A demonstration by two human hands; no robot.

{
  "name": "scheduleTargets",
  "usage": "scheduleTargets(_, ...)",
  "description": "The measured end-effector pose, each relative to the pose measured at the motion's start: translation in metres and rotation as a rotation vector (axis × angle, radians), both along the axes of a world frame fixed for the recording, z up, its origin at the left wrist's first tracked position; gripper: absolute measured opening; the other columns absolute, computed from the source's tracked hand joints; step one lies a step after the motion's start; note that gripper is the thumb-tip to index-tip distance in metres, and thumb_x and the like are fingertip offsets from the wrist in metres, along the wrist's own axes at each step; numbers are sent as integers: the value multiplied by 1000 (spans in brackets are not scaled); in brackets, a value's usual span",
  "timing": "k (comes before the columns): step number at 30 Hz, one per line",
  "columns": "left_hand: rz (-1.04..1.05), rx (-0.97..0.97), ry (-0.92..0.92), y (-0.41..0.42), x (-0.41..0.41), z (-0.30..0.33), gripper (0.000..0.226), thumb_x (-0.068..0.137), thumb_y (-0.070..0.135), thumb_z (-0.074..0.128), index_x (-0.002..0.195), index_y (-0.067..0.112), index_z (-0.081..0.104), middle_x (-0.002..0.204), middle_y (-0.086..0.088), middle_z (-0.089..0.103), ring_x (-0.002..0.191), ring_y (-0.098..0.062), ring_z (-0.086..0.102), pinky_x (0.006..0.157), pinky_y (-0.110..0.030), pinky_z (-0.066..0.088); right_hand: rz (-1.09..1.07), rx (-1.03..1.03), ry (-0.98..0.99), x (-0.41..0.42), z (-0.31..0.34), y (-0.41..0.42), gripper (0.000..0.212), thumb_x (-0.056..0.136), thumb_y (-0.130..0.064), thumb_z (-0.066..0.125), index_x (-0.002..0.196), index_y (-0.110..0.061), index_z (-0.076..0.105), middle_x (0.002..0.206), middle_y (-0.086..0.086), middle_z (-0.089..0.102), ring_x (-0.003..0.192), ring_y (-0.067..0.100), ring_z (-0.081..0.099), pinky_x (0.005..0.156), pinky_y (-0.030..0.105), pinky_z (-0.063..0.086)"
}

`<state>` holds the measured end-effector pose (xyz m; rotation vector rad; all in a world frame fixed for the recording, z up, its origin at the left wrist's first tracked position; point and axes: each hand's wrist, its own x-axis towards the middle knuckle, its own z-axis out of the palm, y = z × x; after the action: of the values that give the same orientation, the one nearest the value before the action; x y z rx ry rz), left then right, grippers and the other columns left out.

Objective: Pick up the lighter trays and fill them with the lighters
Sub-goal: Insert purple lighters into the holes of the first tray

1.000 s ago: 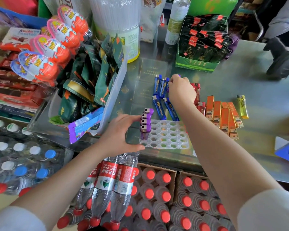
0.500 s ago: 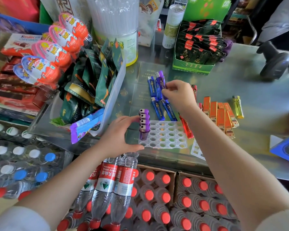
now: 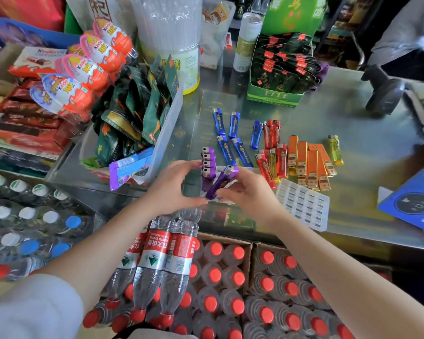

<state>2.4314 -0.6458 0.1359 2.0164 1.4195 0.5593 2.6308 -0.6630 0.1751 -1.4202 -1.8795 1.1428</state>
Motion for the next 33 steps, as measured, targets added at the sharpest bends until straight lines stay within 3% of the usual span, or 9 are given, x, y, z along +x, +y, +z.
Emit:
scheduleTargets(3, -9, -1, -14, -1, -1, 1, 89, 54, 67, 60, 129, 24, 42, 126, 1, 48, 121, -12, 39, 100, -28, 31, -9, 55, -43, -7, -3, -1, 18, 78, -11, 69, 93, -7, 62, 89, 6, 72, 72, 18, 69, 72, 39, 55)
scheduleTargets(9, -23, -27, -13, 1, -3, -1, 88, 55, 67, 61, 130, 25, 42, 124, 1, 49, 119, -13, 41, 102, -36, 35, -13, 135, -179, -15, -4, -5, 15, 79, -14, 69, 87, -5, 61, 77, -3, 64, 60, 5, 54, 54, 7, 39)
scheduleTargets(12, -22, -33, -19, 1, -3, -2, 87, 55, 67, 61, 129, 25, 43, 125, 2, 49, 119, -13, 41, 102, -35, 35, 8, 234, -233, -14, -4, -6, 16, 79, -15, 69, 86, -2, 64, 78, 3, 66, 64, 14, 54, 54, 12, 37)
scheduleTargets(16, -27, -9, -37, 0, -3, -2, 84, 58, 56, 70, 129, 20, 43, 124, 1, 50, 119, -14, 41, 100, -32, 34, 85, 377, -392, -16, -7, -7, 21, 82, -21, 66, 84, 0, 62, 80, 14, 65, 67, 32, 59, 54, 35, 44)
scheduleTargets(18, -20, -6, -33, 0, -2, -2, 83, 59, 50, 75, 129, 19, 43, 124, 1, 49, 119, -14, 41, 100, -31, 33, 86, 420, -458, -18, -7, -7, 23, 83, -24, 65, 85, -1, 61, 82, 14, 65, 68, 33, 60, 52, 33, 40)
scheduleTargets(21, -14, 2, -25, 1, -1, -1, 89, 54, 60, 65, 130, 19, 43, 121, 3, 48, 117, -11, 40, 98, -26, 31, 52, 457, -503, -24, -7, -9, 24, 82, -26, 65, 84, -2, 60, 81, 14, 66, 68, 35, 61, 51, 31, 36)
scheduleTargets(24, -8, -2, -28, 1, -1, 1, 88, 55, 56, 66, 130, 18, 42, 119, 4, 47, 115, -8, 38, 95, -23, 28, 39, 412, -545, -27, -6, -8, 27, 84, -31, 61, 88, -4, 60, 87, 11, 67, 74, 33, 62, 55, 32, 40)
scheduleTargets(29, -5, -6, -7, 0, -1, 2, 89, 55, 56, 63, 132, 17, 40, 125, -1, 48, 119, -12, 38, 97, -26, 28, 79, 388, -553, -19, -5, -3, 34, 82, -40, 62, 81, -5, 60, 77, 10, 66, 67, 31, 61, 52, 28, 38)
scheduleTargets(33, -7, 5, -12, 1, -1, 1, 89, 54, 61, 58, 129, 17, 43, 123, -1, 50, 118, -15, 41, 97, -29, 32, 181, 256, -675, -12, 8, 13, 39, 77, -52, 61, 90, -15, 59, 88, 1, 65, 78, 22, 61, 62, 30, 49)
